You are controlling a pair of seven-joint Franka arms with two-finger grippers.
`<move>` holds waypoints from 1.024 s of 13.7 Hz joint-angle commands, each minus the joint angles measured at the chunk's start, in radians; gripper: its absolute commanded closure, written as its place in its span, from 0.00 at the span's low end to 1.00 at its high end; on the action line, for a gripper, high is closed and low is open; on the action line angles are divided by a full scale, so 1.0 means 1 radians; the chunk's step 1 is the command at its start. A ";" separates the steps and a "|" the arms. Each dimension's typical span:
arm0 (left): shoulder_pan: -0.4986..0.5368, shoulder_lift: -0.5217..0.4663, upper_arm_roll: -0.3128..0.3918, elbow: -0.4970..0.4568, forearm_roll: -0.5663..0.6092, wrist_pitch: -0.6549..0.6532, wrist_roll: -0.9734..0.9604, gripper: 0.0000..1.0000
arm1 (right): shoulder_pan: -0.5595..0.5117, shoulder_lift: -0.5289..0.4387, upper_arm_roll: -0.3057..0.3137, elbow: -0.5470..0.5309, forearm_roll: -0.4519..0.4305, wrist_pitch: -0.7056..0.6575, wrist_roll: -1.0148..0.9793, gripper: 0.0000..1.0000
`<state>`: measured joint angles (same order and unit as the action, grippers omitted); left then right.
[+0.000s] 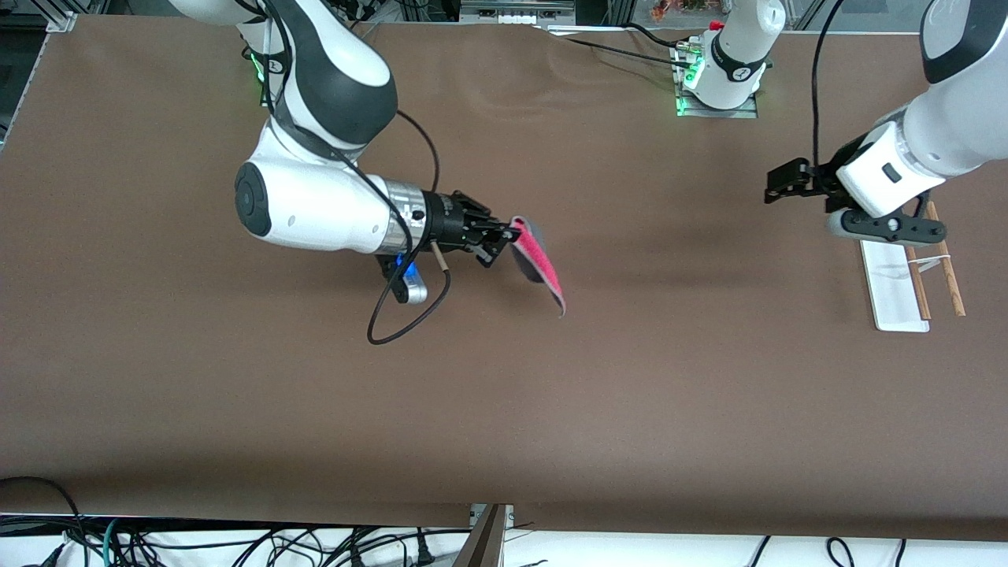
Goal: Pass towel and hang on rack
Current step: 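Lift the towel with the right gripper toward the left gripper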
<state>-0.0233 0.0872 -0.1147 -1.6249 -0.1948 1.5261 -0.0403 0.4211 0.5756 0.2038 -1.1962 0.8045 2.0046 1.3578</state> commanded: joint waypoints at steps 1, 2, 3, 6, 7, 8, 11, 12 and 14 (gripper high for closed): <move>-0.007 0.055 -0.003 0.020 -0.121 -0.014 0.094 0.00 | -0.010 0.013 0.075 0.056 0.076 0.103 0.159 1.00; -0.007 0.072 -0.003 0.020 -0.164 -0.008 0.156 0.00 | -0.010 0.012 0.109 0.063 0.077 0.162 0.205 1.00; -0.007 0.083 -0.003 0.020 -0.185 0.002 0.196 0.00 | -0.010 0.010 0.135 0.063 0.076 0.202 0.237 1.00; 0.002 0.149 -0.003 0.022 -0.326 0.068 0.403 0.00 | -0.008 0.010 0.176 0.063 0.078 0.284 0.271 1.00; 0.006 0.163 -0.002 0.022 -0.380 0.103 0.468 0.00 | -0.005 0.010 0.178 0.063 0.078 0.308 0.285 1.00; -0.001 0.169 -0.003 0.022 -0.393 0.135 0.534 0.00 | 0.004 0.010 0.178 0.063 0.078 0.322 0.300 1.00; -0.010 0.233 -0.003 0.042 -0.512 0.186 0.822 0.00 | 0.039 0.007 0.181 0.063 0.078 0.399 0.351 1.00; -0.009 0.259 -0.005 0.045 -0.555 0.187 0.927 0.00 | 0.054 0.007 0.190 0.063 0.078 0.431 0.372 1.00; -0.010 0.302 -0.003 0.053 -0.638 0.187 1.101 0.00 | 0.062 0.007 0.227 0.063 0.078 0.491 0.397 1.00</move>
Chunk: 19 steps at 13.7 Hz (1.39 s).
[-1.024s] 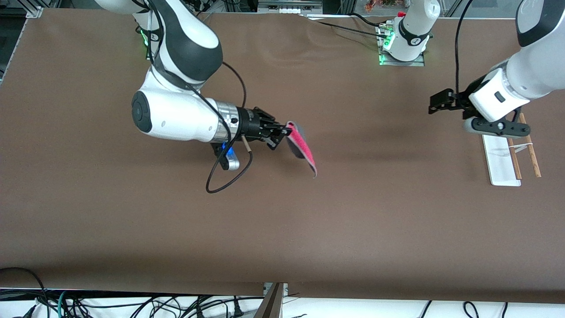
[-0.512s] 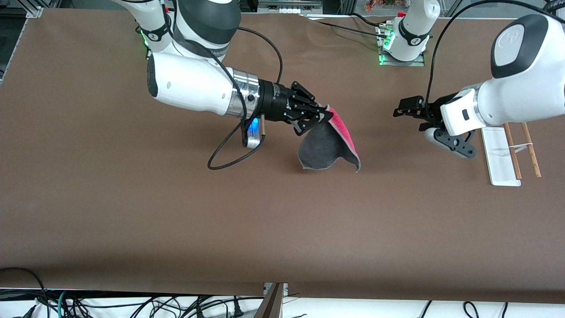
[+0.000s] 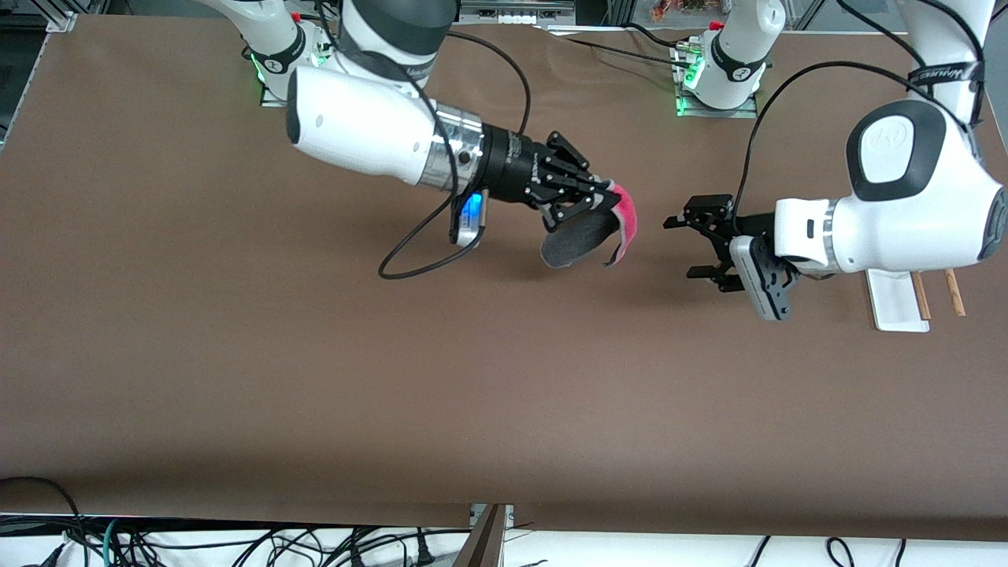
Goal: Pass towel and hang on rack
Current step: 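Lift the towel with the right gripper toward the left gripper, then close the left gripper on the hanging towel below the right gripper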
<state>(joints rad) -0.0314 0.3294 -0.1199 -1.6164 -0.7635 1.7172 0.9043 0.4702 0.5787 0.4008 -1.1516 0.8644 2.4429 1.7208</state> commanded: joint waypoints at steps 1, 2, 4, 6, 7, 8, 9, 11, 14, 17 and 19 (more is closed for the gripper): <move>-0.002 0.075 0.000 0.043 -0.100 -0.004 0.242 0.00 | 0.025 0.004 0.039 0.018 0.016 0.097 0.042 1.00; -0.002 0.086 0.000 0.035 -0.126 -0.005 0.319 0.00 | 0.045 0.006 0.038 0.018 0.013 0.131 0.045 1.00; 0.002 0.089 0.000 0.015 -0.166 -0.016 0.433 0.00 | 0.048 0.006 0.038 0.018 0.013 0.145 0.045 1.00; 0.004 0.083 0.000 0.009 -0.183 -0.037 0.458 0.00 | 0.048 0.006 0.038 0.018 0.013 0.148 0.048 1.00; 0.004 0.082 0.000 0.009 -0.192 -0.050 0.459 0.00 | 0.050 0.004 0.038 0.018 0.013 0.150 0.048 1.00; 0.007 0.080 0.000 0.010 -0.195 -0.057 0.461 0.00 | 0.050 0.006 0.038 0.018 0.013 0.162 0.048 1.00; 0.013 0.079 -0.001 0.016 -0.201 -0.074 0.461 0.00 | 0.053 0.006 0.038 0.018 0.012 0.168 0.048 1.00; 0.028 0.063 0.000 0.026 -0.220 -0.125 0.465 0.00 | 0.061 0.007 0.036 0.018 0.008 0.168 0.048 1.00; 0.062 0.062 0.002 0.026 -0.266 -0.220 0.502 0.00 | 0.061 0.007 0.036 0.018 0.008 0.169 0.045 1.00; 0.074 0.066 0.002 0.013 -0.254 -0.266 0.518 0.00 | 0.064 0.007 0.035 0.016 0.005 0.168 0.045 1.00; 0.073 0.071 0.002 0.007 -0.250 -0.268 0.534 0.00 | 0.064 0.007 0.035 0.016 0.005 0.169 0.045 1.00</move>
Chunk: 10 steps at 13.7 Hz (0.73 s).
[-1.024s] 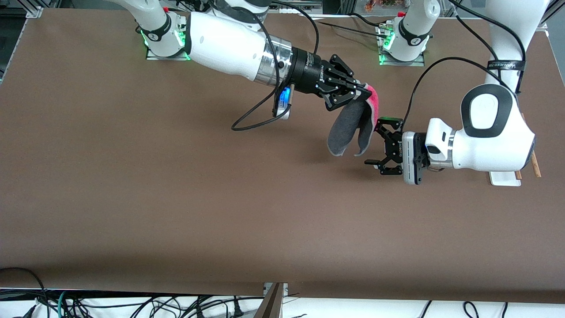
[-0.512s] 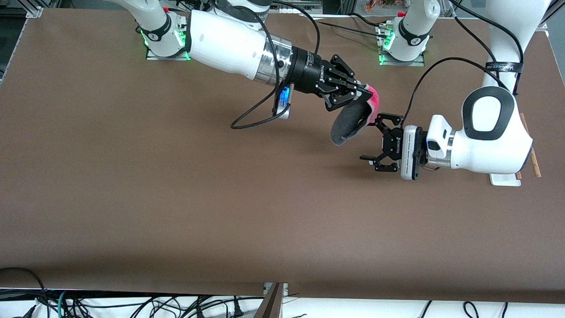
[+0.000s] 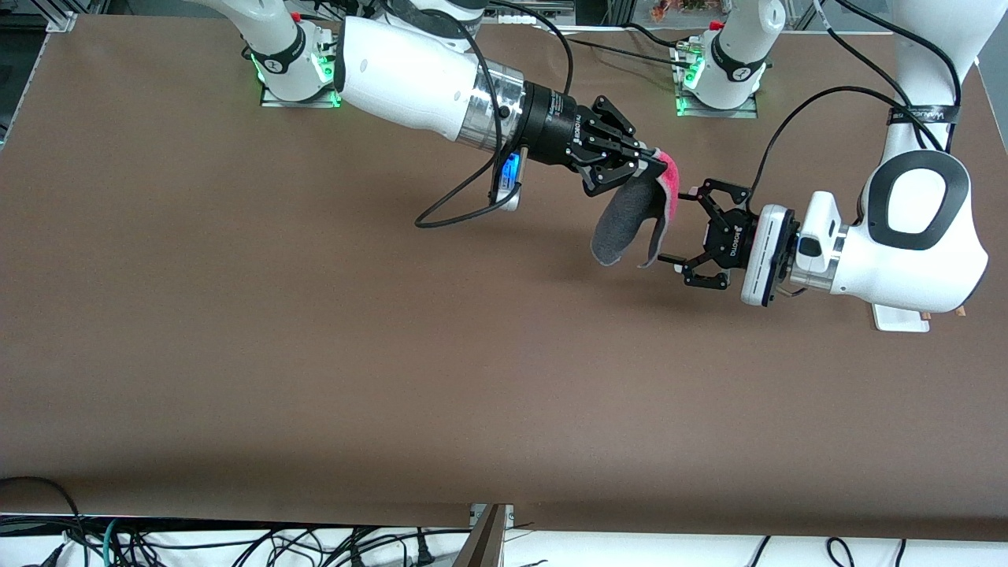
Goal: Pass towel and hang on rack
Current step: 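Close the left gripper on the hanging towel below the right gripper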
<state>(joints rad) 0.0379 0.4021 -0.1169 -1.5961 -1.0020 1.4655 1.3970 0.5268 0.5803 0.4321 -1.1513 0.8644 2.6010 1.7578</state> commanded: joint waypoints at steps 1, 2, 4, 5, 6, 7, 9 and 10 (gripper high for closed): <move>0.005 0.001 -0.001 -0.015 -0.013 -0.024 0.062 0.00 | 0.009 0.004 0.004 0.016 0.005 0.010 0.008 1.00; 0.005 0.004 -0.001 -0.021 -0.013 -0.030 0.069 0.00 | 0.009 0.004 0.004 0.016 0.005 0.010 0.008 1.00; -0.001 0.001 -0.003 -0.048 -0.015 -0.030 0.076 0.11 | 0.009 0.004 0.002 0.016 0.005 0.010 0.008 1.00; -0.009 0.001 -0.003 -0.068 -0.015 -0.024 0.088 0.19 | 0.009 0.004 0.002 0.016 0.005 0.011 0.008 1.00; -0.019 0.001 -0.004 -0.083 -0.017 -0.018 0.117 0.36 | 0.009 0.004 0.002 0.016 0.004 0.010 0.008 1.00; -0.023 0.003 -0.004 -0.084 -0.015 -0.013 0.128 0.63 | 0.009 0.004 0.002 0.016 0.002 0.010 0.008 1.00; -0.023 0.001 -0.004 -0.079 -0.015 -0.010 0.131 1.00 | 0.009 0.004 0.002 0.016 -0.004 0.010 0.008 1.00; -0.023 0.001 -0.004 -0.077 -0.013 -0.010 0.131 1.00 | 0.009 0.004 0.002 0.016 -0.005 0.010 0.008 1.00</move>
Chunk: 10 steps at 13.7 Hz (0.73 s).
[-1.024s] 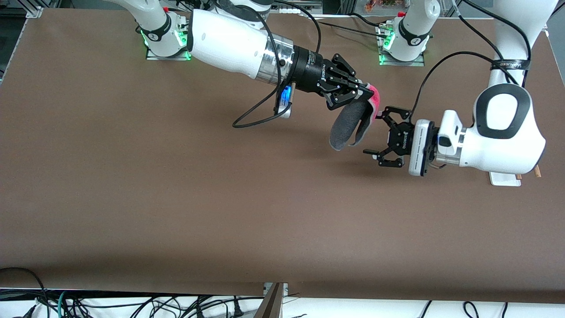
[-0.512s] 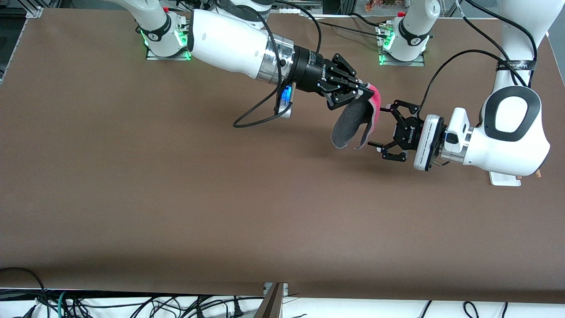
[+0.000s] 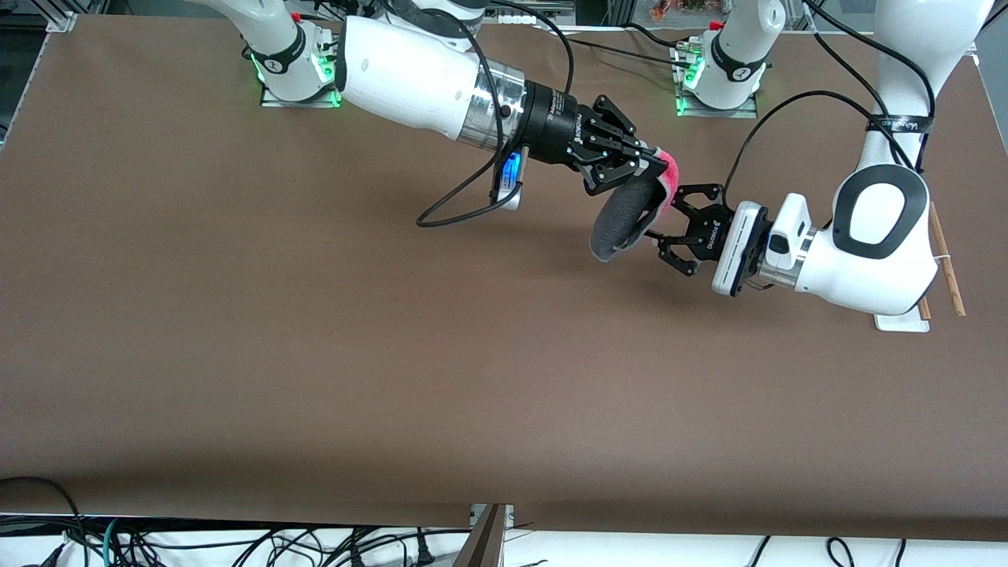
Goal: Pass towel and hang on rack
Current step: 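Open the right gripper and release the towel to the left gripper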
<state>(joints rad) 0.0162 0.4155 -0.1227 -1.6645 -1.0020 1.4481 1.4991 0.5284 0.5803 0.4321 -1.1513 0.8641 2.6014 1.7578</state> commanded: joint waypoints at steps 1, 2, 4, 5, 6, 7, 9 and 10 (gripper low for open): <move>0.001 -0.012 0.002 -0.009 -0.013 0.008 0.029 1.00 | 0.007 0.004 0.002 0.016 -0.005 0.009 0.008 1.00; 0.002 -0.014 0.002 -0.008 -0.013 0.008 0.029 1.00 | 0.007 0.004 0.002 0.016 -0.005 0.009 0.008 1.00; 0.004 -0.018 0.003 -0.008 -0.012 0.005 0.029 1.00 | 0.005 0.006 0.000 0.016 -0.004 0.009 0.006 1.00; 0.007 -0.018 0.003 -0.006 -0.009 0.003 0.029 1.00 | 0.001 0.007 0.000 0.018 -0.004 0.009 0.003 1.00; 0.007 -0.018 0.003 -0.006 -0.009 0.003 0.029 1.00 | -0.002 0.009 -0.001 0.018 -0.004 0.009 0.003 0.71; 0.008 -0.020 0.003 -0.005 -0.009 0.003 0.027 1.00 | -0.005 0.009 -0.001 0.018 -0.004 0.009 0.002 0.25; 0.010 -0.026 0.009 0.000 -0.007 0.001 0.020 1.00 | -0.017 0.009 -0.019 0.018 -0.005 0.003 -0.007 0.01; 0.013 -0.035 0.011 0.002 0.006 0.000 0.018 1.00 | -0.025 0.004 -0.042 0.018 -0.011 -0.010 -0.014 0.01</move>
<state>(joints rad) 0.0234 0.4106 -0.1175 -1.6582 -1.0020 1.4489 1.5049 0.5182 0.5817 0.4113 -1.1513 0.8620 2.6059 1.7550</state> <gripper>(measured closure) 0.974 0.595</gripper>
